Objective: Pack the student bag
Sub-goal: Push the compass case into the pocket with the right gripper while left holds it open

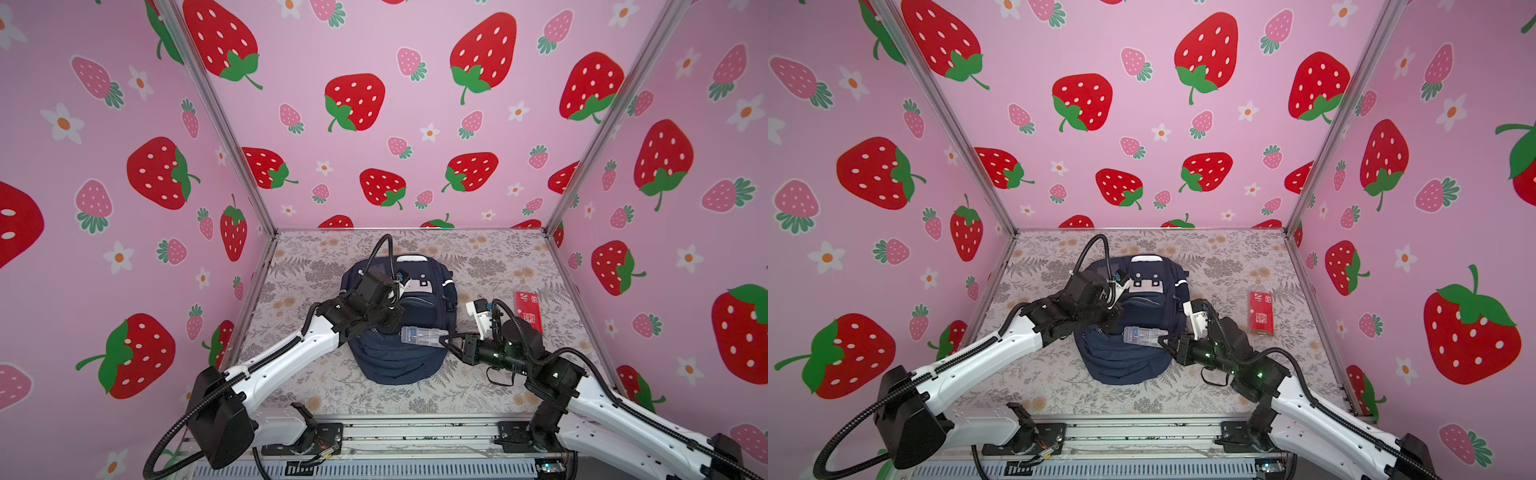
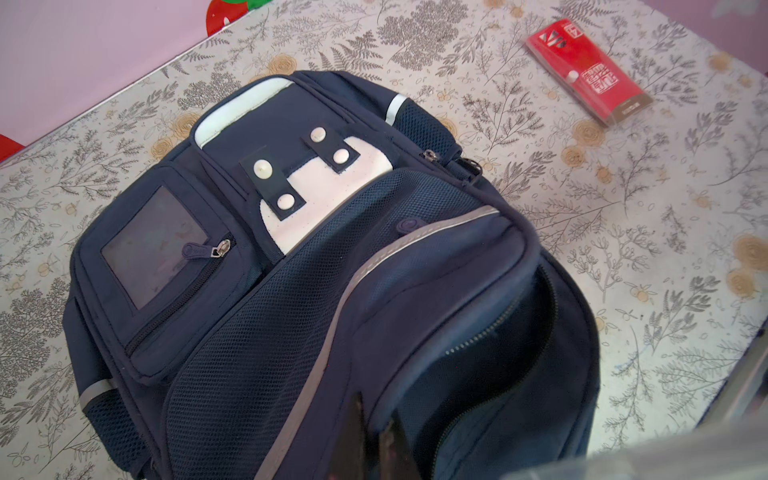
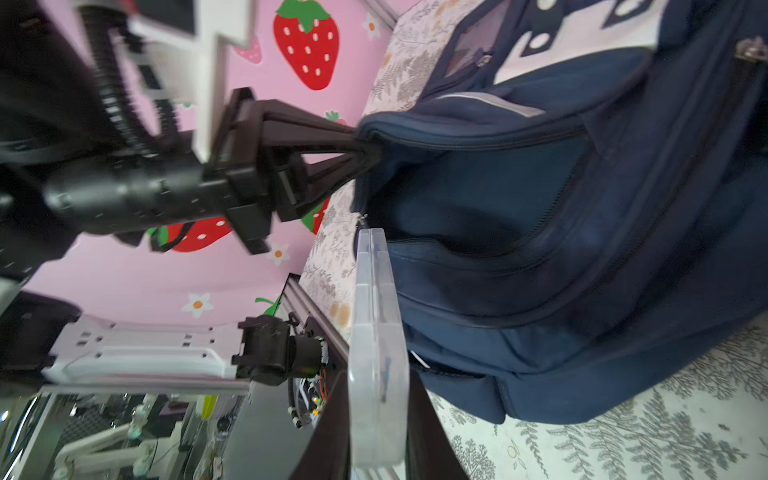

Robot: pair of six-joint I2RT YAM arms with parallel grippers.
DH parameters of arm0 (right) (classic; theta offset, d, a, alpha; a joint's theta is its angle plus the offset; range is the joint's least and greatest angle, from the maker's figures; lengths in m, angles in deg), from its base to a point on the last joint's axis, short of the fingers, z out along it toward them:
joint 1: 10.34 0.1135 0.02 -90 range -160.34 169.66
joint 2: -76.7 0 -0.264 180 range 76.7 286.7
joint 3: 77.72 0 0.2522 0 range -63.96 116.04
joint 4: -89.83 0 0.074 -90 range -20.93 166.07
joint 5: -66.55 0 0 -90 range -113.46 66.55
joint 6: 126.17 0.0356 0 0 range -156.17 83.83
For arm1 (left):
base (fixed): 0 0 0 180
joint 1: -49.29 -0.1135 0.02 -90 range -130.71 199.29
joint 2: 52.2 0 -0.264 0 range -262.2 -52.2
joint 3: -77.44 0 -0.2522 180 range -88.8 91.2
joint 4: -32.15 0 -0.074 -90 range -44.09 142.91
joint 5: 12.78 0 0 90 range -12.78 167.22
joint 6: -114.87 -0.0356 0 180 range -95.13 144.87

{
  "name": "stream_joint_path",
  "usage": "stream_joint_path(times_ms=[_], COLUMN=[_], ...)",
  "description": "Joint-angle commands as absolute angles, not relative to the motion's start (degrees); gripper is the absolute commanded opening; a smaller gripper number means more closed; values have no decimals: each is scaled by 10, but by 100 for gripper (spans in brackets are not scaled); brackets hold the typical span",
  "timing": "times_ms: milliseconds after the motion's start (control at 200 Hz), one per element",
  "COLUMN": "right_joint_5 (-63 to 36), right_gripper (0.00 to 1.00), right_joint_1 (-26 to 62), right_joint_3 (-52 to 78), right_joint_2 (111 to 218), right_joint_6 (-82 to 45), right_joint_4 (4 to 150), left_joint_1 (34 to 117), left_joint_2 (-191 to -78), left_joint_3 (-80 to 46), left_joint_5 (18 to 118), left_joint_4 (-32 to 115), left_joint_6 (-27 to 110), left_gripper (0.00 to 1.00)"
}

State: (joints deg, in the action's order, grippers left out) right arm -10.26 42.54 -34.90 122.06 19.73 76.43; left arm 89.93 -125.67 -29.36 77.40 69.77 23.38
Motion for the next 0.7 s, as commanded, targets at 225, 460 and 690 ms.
stream_joint_path(times_ms=[225, 460, 690], right_joint_5=[-141, -173, -189], right_gripper=[6, 7, 8], right_joint_1=[441, 453, 461], right_joint_3=[-353, -351, -340], right_joint_2=[1322, 1353, 1409], right_joint_6=[269, 284, 298], right_joint_4=[939, 964, 1000], left_joint_1=[900, 904, 910], left_joint_2=[-1201, -1202, -1196], left_joint_3=[-311, -305, -308], left_joint_5=[734, 723, 724], left_joint_4=[616, 622, 621], left_joint_6=[226, 223, 217], left_gripper=[0, 0, 0])
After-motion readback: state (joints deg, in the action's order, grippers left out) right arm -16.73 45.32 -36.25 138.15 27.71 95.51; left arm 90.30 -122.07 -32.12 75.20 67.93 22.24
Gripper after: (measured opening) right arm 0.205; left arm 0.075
